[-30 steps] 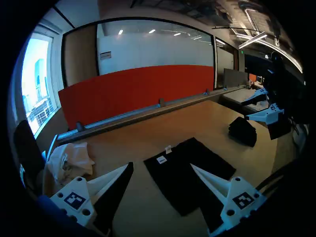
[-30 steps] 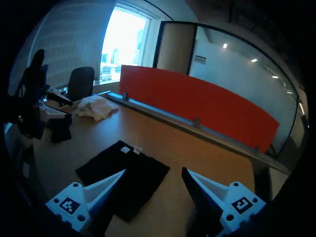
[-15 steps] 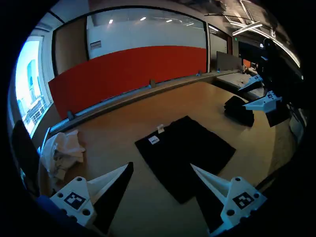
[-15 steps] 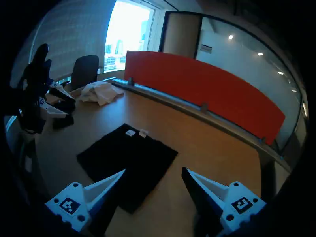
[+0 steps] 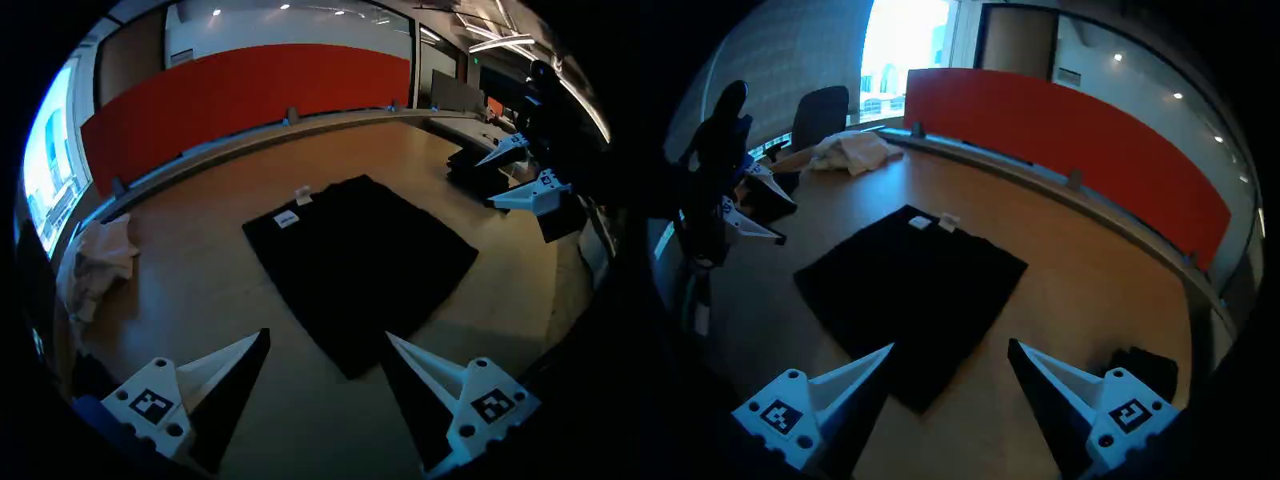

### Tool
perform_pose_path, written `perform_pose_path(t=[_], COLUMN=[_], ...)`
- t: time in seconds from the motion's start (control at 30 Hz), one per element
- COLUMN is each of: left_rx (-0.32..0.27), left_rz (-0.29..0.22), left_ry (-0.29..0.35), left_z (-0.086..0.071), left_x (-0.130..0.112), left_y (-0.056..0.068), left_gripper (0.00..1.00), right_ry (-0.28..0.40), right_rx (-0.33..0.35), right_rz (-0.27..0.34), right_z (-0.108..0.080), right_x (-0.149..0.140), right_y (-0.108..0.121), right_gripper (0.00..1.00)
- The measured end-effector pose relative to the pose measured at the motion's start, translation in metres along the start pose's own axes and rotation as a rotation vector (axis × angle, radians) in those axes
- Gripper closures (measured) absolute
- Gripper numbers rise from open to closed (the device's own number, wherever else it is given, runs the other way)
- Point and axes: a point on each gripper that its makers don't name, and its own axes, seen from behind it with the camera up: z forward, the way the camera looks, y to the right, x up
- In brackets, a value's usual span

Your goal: Fold towel

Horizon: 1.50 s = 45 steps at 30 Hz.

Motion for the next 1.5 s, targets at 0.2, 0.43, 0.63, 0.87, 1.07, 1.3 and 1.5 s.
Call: perform_pose_path(t=[0.2, 0.43, 0.63, 0.87, 1.07, 1.3, 1.5], left_rx=[-0.029, -0.057, -0.073, -0.088, -0.088, -0.095, -0.095], left_rz=[0.017, 0.043, 0.058, 0.063, 0.063, 0.077, 0.078], left_ry=[-0.052, -0.094, -0.113, -0.130, -0.130, -0.130, -0.127], left_z=[0.020, 0.036, 0.045, 0.054, 0.058, 0.058, 0.059], left_x=[-0.030, -0.050, -0.057, -0.063, -0.061, -0.061, -0.061], left_y=[0.012, 0.020, 0.024, 0.030, 0.033, 0.036, 0.040], left_gripper=[0.04, 0.04, 0.05, 0.04, 0.05, 0.14, 0.24], right_ry=[-0.043, -0.090, -0.117, -0.136, -0.147, -0.152, -0.149], right_rx=[0.021, 0.042, 0.056, 0.074, 0.083, 0.117, 0.132], right_rz=[-0.009, -0.016, -0.021, -0.022, -0.026, -0.016, -0.013], right_z=[0.013, 0.024, 0.031, 0.037, 0.040, 0.041, 0.042], right_x=[-0.027, -0.055, -0.071, -0.082, -0.089, -0.094, -0.095], right_y=[-0.012, -0.020, -0.023, -0.026, -0.028, -0.035, -0.036], right_gripper=[0.00, 0.00, 0.00, 0.00, 0.02, 0.20, 0.31])
